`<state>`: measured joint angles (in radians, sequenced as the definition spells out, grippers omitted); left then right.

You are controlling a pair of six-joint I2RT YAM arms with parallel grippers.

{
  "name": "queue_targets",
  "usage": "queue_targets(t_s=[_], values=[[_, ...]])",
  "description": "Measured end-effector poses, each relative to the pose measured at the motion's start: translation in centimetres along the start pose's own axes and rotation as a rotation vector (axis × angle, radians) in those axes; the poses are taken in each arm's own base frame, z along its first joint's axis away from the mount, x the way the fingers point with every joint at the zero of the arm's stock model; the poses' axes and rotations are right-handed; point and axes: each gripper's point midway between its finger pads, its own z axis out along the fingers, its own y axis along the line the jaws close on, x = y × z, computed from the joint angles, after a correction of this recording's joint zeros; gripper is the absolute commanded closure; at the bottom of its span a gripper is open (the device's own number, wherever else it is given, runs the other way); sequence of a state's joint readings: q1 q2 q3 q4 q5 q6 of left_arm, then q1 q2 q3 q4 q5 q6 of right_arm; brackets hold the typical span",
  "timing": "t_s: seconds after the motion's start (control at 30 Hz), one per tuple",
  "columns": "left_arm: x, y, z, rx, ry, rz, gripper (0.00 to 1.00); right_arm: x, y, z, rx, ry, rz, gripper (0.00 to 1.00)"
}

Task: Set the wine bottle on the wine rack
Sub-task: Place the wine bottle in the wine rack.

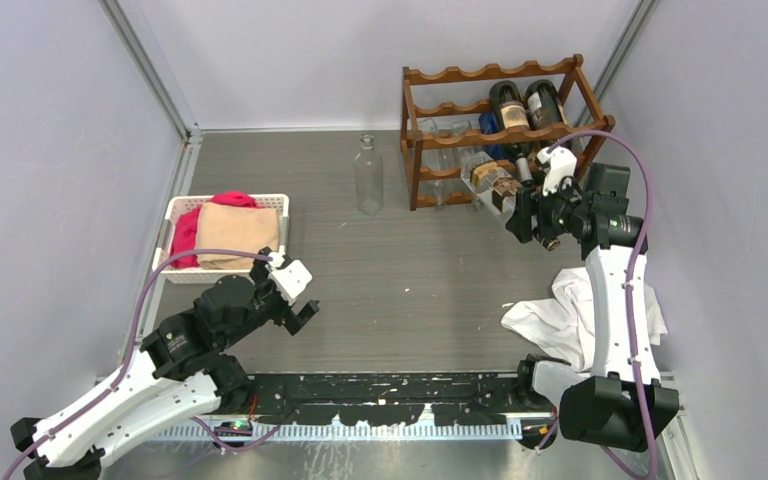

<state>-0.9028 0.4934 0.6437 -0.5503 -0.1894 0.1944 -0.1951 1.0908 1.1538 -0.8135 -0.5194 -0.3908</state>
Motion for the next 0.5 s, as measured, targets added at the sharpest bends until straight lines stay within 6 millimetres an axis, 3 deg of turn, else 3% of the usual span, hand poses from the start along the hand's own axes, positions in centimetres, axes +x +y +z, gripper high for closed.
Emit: queue_targets(t_s=[0.5], values=[[0.3,-0.2,0.3,0.012,0.019,0.002,0.04,-1.3,-2.7,3.3,0.044,-0.056,0.044,0.99]])
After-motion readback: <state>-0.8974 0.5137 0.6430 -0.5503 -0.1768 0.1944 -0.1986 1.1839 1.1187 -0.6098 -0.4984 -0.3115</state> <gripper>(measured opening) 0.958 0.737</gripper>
